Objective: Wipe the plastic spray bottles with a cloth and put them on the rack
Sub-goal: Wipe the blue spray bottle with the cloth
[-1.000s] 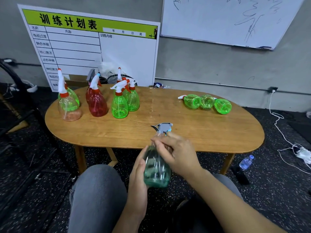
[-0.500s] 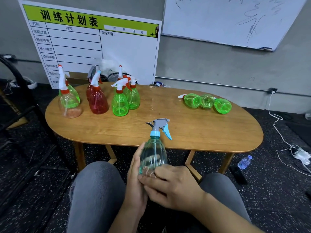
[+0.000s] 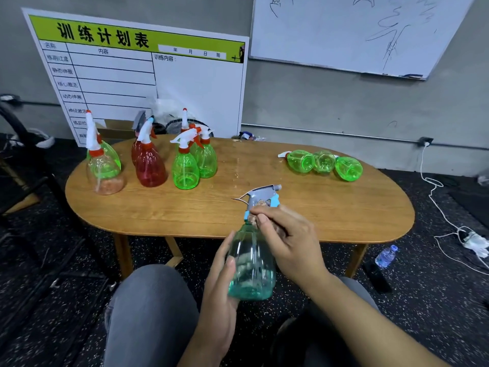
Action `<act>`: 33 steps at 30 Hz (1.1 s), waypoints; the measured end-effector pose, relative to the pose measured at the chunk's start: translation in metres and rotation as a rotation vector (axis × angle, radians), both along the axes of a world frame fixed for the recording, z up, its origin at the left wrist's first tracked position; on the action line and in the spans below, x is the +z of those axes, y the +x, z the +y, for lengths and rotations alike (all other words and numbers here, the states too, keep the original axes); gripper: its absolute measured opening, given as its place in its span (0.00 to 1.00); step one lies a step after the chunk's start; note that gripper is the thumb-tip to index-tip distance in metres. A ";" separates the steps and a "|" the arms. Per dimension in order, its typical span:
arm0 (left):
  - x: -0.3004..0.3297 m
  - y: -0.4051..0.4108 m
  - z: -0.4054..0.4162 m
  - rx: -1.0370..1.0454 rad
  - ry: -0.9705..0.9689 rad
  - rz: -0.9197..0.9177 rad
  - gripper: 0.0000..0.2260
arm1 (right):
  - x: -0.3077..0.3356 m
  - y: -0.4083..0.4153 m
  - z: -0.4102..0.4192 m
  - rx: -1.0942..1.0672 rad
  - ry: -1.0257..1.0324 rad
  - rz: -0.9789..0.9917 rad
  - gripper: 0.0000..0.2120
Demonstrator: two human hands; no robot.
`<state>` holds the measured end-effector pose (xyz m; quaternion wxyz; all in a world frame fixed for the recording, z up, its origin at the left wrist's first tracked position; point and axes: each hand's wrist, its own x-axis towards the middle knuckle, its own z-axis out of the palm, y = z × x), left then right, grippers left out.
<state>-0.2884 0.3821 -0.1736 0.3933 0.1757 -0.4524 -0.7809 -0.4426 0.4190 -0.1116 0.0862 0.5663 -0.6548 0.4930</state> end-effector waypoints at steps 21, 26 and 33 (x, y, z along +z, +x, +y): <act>0.005 0.004 -0.006 0.150 0.054 -0.051 0.23 | -0.018 0.027 0.015 0.153 0.031 0.430 0.15; 0.001 0.000 -0.003 0.149 0.028 -0.098 0.22 | -0.012 0.015 -0.010 -0.016 0.110 0.096 0.16; -0.005 0.002 -0.006 0.143 0.082 -0.049 0.20 | -0.036 0.040 0.024 0.188 0.027 0.332 0.12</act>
